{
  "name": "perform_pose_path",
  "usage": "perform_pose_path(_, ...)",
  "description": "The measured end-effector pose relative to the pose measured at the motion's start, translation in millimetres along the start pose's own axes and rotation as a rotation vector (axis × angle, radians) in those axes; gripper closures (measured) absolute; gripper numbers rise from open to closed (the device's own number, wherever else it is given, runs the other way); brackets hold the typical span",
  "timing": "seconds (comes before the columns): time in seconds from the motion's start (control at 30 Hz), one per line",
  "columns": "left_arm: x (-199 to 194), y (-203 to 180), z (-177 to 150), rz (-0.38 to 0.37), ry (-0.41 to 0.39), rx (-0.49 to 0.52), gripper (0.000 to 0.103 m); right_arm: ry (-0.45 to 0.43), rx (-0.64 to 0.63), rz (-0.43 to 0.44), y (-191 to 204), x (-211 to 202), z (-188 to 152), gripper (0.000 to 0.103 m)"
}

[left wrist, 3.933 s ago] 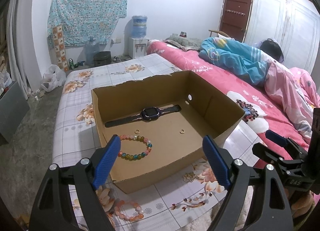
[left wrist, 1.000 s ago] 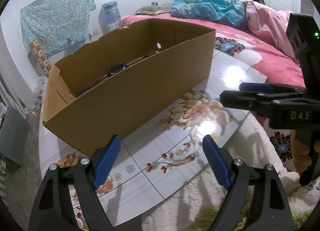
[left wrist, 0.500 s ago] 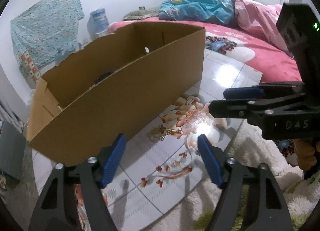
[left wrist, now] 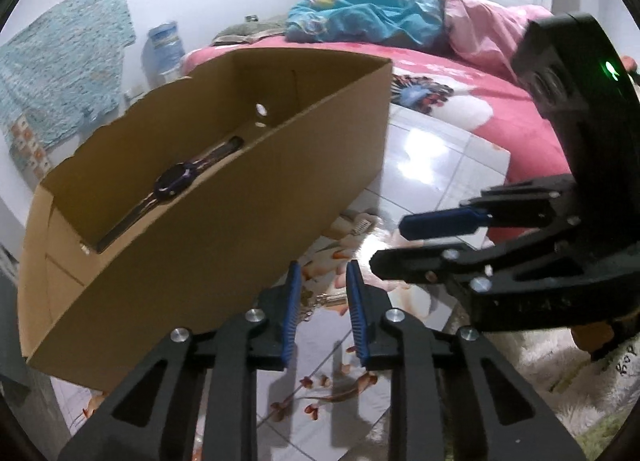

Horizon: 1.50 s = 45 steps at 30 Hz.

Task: Organize jewelry
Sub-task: 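Close the left gripper on a gold earring and lift it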

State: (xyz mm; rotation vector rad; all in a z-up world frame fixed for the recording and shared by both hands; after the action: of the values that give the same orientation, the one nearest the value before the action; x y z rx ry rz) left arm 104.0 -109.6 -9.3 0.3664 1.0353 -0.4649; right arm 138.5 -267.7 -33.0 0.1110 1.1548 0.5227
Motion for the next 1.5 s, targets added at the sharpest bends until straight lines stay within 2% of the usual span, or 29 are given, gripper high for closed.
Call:
perform_pose_path(0.2, 8, -5, 2, -0.013, 0.021, 0.033, 0.081, -0.019, 0.038, -0.003, -10, -7, -1, 0.063)
perform_pose_path(0.37, 22, -10, 3, -0.009, 0.082, 0.063, 0.081, -0.02, 0.05, 0.001, -12, -7, -3, 0.063)
perform_pose_path(0.6, 40, -9, 3, -0.003, 0.136, 0.029, 0.081, -0.025, 0.061, 0.003, -18, -11, -7, 0.063)
perform_pose_path(0.83, 43, -5, 1, -0.013, 0.12, 0.002, 0.081, -0.029, 0.075, 0.006, -24, -16, -13, 0.063)
perform_pose_path(0.97, 43, -5, 0, -0.01, 0.114, 0.005, 0.09, -0.033, 0.075, 0.006, -22, -15, -12, 0.063)
perform_pose_path(1.27, 42, -7, -1, -0.025, 0.107, 0.0, 0.092, -0.046, 0.082, -0.005, -21, -21, -14, 0.063)
perform_pose_path(1.5, 26, -2, -5, -0.031, 0.072, -0.016, 0.092, -0.053, 0.074, -0.012, -18, -23, -13, 0.063)
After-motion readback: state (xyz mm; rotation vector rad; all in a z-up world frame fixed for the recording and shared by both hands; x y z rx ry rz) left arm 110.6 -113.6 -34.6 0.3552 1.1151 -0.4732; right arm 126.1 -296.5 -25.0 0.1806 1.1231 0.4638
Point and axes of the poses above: each gripper's, at about its wrist camera, not at the fingertips, and x roughly the way its jaws point, y to its left, z to its top, the point moved 1 cm from there along x, roughly the way its jaws point, and after that the axes turned 13 degrees about y, right-handed, at the moved point
